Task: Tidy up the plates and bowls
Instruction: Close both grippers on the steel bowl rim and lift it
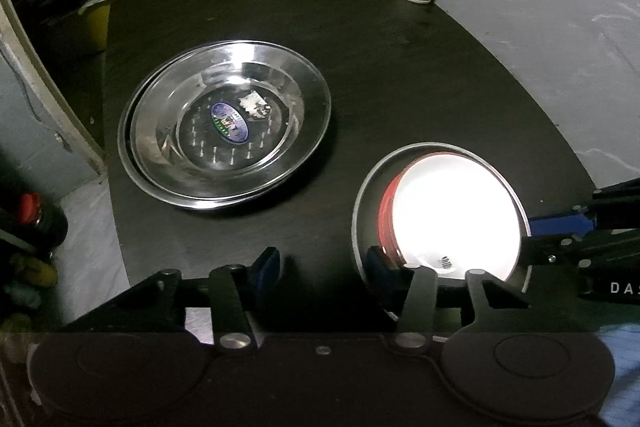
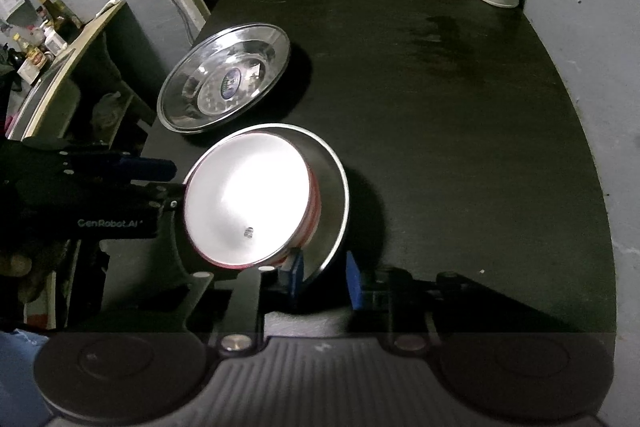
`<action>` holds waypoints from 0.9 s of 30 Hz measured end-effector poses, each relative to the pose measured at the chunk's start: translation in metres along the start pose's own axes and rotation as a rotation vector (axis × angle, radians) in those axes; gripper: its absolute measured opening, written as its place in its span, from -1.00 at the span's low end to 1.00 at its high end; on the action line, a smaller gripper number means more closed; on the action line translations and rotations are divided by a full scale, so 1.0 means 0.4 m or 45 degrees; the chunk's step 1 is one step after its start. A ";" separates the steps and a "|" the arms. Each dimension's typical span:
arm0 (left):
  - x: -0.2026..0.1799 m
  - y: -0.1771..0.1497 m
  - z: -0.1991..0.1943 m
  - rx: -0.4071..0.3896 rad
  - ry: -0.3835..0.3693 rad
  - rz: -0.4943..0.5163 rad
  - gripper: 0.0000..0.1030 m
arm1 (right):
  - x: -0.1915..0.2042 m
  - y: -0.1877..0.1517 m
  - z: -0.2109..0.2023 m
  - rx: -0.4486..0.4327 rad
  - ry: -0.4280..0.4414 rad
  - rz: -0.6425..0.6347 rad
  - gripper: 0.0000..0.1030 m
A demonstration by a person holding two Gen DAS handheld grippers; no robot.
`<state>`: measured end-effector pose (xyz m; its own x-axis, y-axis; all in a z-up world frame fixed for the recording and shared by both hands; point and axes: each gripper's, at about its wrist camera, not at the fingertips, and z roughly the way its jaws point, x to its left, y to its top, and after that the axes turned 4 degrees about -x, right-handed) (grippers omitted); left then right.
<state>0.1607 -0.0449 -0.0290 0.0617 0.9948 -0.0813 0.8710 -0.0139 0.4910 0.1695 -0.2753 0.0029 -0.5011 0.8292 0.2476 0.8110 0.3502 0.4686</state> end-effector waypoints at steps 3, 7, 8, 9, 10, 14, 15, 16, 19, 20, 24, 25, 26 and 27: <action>-0.002 0.000 -0.002 -0.004 -0.015 0.000 -0.19 | 0.001 0.000 0.000 -0.002 0.007 0.000 -0.55; -0.009 0.001 -0.004 -0.005 -0.017 0.019 -0.26 | 0.001 0.000 0.002 -0.002 0.018 0.011 -0.54; -0.010 0.002 -0.003 -0.004 -0.018 0.024 -0.28 | -0.001 0.000 0.003 -0.002 0.021 0.017 -0.53; -0.011 0.003 -0.002 -0.003 -0.022 0.028 -0.33 | -0.003 0.000 0.004 -0.002 0.024 0.024 -0.53; -0.013 0.004 -0.002 -0.001 -0.026 0.032 -0.38 | -0.002 -0.001 0.004 -0.001 0.027 0.026 -0.53; -0.021 0.007 -0.003 0.007 -0.023 0.045 -0.43 | -0.001 -0.001 0.006 0.001 0.030 0.027 -0.52; -0.021 0.007 -0.002 0.008 -0.022 0.046 -0.43 | -0.001 -0.001 0.006 0.000 0.031 0.027 -0.52; -0.021 0.007 -0.002 0.010 -0.022 0.046 -0.43 | -0.001 -0.001 0.006 0.000 0.032 0.029 -0.52; -0.022 0.008 -0.003 0.011 -0.024 0.044 -0.46 | -0.003 -0.002 0.006 -0.001 0.040 0.042 -0.52; -0.022 0.009 -0.002 0.011 -0.028 0.042 -0.49 | -0.004 -0.002 0.007 -0.001 0.044 0.047 -0.52; -0.023 0.008 -0.001 0.008 -0.086 0.022 -0.83 | -0.004 -0.002 0.008 -0.002 0.048 0.055 -0.52; -0.025 0.008 -0.001 0.006 -0.086 0.025 -0.83 | -0.005 -0.002 0.008 -0.001 0.048 0.055 -0.51; -0.024 0.007 -0.002 0.005 -0.089 0.025 -0.83 | -0.005 -0.002 0.008 -0.001 0.048 0.054 -0.51; -0.022 0.007 -0.002 0.004 -0.094 0.019 -0.83 | -0.006 -0.002 0.008 -0.001 0.049 0.054 -0.51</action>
<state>0.1621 -0.0536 -0.0263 0.1105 0.9842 -0.1381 0.8713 -0.0291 0.4899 0.1709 -0.2762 -0.0008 -0.4776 0.8259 0.2996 0.8315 0.3148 0.4577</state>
